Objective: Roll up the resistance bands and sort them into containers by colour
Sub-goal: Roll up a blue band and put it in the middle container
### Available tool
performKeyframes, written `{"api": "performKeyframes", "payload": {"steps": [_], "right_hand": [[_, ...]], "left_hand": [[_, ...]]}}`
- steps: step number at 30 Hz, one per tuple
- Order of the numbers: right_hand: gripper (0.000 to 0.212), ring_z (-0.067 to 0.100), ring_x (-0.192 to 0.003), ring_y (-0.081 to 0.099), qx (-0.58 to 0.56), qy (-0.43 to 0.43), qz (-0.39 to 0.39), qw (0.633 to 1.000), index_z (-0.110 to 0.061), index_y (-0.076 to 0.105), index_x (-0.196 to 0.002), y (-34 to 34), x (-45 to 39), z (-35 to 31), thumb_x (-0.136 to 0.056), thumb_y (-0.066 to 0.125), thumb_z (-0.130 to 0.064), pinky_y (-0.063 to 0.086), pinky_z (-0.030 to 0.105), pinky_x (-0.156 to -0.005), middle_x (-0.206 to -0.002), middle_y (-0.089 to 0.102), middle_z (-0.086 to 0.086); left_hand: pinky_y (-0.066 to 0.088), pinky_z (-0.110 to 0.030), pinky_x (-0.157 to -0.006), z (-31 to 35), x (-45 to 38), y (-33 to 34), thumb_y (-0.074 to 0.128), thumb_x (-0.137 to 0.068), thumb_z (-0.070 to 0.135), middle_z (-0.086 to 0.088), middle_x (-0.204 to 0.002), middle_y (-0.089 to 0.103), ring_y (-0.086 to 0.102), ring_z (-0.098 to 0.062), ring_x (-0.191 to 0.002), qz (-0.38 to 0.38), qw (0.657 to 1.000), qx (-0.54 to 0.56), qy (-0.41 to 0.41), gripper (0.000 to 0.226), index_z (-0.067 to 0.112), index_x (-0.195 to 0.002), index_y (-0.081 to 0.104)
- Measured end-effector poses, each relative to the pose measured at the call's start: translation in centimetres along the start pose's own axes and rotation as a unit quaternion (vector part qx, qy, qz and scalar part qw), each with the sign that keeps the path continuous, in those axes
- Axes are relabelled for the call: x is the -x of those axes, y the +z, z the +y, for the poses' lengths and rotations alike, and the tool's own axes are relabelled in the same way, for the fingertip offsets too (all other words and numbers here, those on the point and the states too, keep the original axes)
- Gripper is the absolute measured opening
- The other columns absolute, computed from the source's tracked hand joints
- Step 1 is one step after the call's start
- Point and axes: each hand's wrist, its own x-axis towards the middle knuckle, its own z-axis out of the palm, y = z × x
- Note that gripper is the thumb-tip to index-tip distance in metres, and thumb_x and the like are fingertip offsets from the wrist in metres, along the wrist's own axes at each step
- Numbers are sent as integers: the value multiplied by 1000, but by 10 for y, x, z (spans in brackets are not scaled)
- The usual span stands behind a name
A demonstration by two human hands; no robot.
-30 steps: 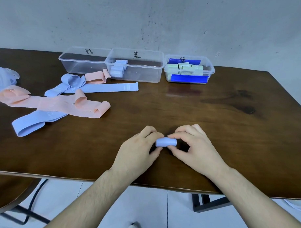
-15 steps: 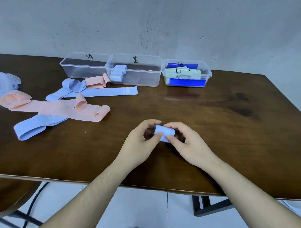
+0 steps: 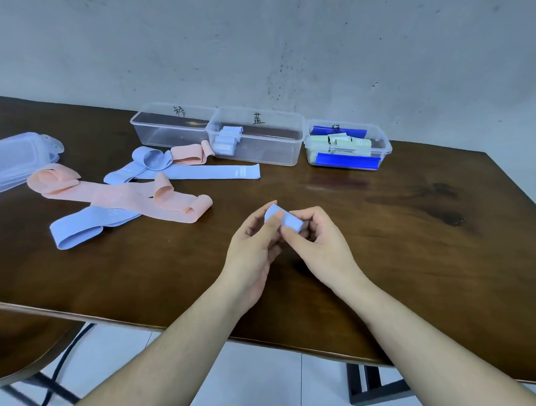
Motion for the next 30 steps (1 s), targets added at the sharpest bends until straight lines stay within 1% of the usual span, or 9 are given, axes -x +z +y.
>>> {"api": "performKeyframes", "payload": {"steps": [4, 8, 10, 13, 15, 20, 24, 26, 30], "right_hand": [[45, 5, -68, 54, 48, -24, -94, 994, -31, 54, -119, -1, -8, 1, -83, 82, -27, 47, 24, -69, -85, 68, -4], [78, 4, -67, 54, 174, -52, -159, 971, -42, 38, -142, -11, -19, -6, -80, 84, -31, 50, 25, -71, -77, 59, -6], [84, 4, -79, 53, 240, -68, -170, 953, -47, 35, -144, -11, -23, -12, -76, 85, -39, 52, 31, -77, -86, 53, -12], [85, 1, -118, 43, 282, -131, -168, 935, -46, 37, -146, -5, -27, -16, -75, 84, -44, 41, 18, -97, -125, 45, -23], [79, -1, -128, 38, 272, -161, -173, 933, -43, 42, -145, 0, -30, -19, -78, 83, -41, 33, 10, -100, -139, 41, -28], [69, -4, -121, 45, 257, -144, -175, 939, -35, 50, -143, 18, -39, -27, -81, 82, -37, 38, 13, -100, -132, 49, -26], [73, -4, -125, 45, 240, -145, -180, 943, -33, 48, -146, 32, -47, -34, -82, 82, -32, 38, 15, -105, -141, 51, -19], [72, -3, -123, 48, 250, -152, -177, 940, -33, 50, -145, 38, -51, -36, -81, 82, -33, 42, 19, -105, -138, 53, -18], [64, 1, -119, 51, 255, -171, -161, 938, -33, 54, -141, 49, -60, -38, -82, 79, -33, 45, 31, -104, -127, 54, -19]], "left_hand": [[54, -40, -97, 13, -7, -15, 69, -91, 20, -9, -121, 68, 68, -25, -108, 13, 999, -34, 12, 32, 22, -122, 65], [54, -46, -97, 30, -13, -34, 73, -88, 17, -10, -123, 65, 69, -25, -108, -60, 988, -140, -36, 44, 29, -128, 59], [54, -46, -96, 34, -15, -39, 75, -86, 19, -10, -123, 65, 68, -24, -110, -89, 978, -185, -44, 53, 31, -134, 55], [54, -46, -96, 38, -16, -42, 75, -86, 21, -8, -121, 67, 69, -22, -108, -105, 973, -204, -37, 60, 35, -138, 50], [53, -48, -97, 40, -18, -46, 77, -85, 25, -7, -118, 69, 68, -22, -109, -106, 973, -204, -34, 61, 39, -137, 49], [56, -46, -93, 47, -23, -59, 79, -77, 34, -10, -124, 64, 66, -26, -111, -82, 977, -196, -26, 61, 44, -132, 54], [58, -42, -87, 57, -24, -67, 78, -76, 29, -7, -126, 62, 67, -24, -109, -69, 985, -155, -25, 58, 32, -130, 57], [58, -40, -83, 62, -26, -74, 78, -76, 25, -8, -129, 61, 68, -25, -110, -71, 988, -131, -42, 59, 29, -130, 57], [57, -43, -89, 69, -31, -84, 74, -84, 17, -11, -130, 63, 67, -27, -111, -85, 992, -49, -74, 53, 20, -133, 55]]}}
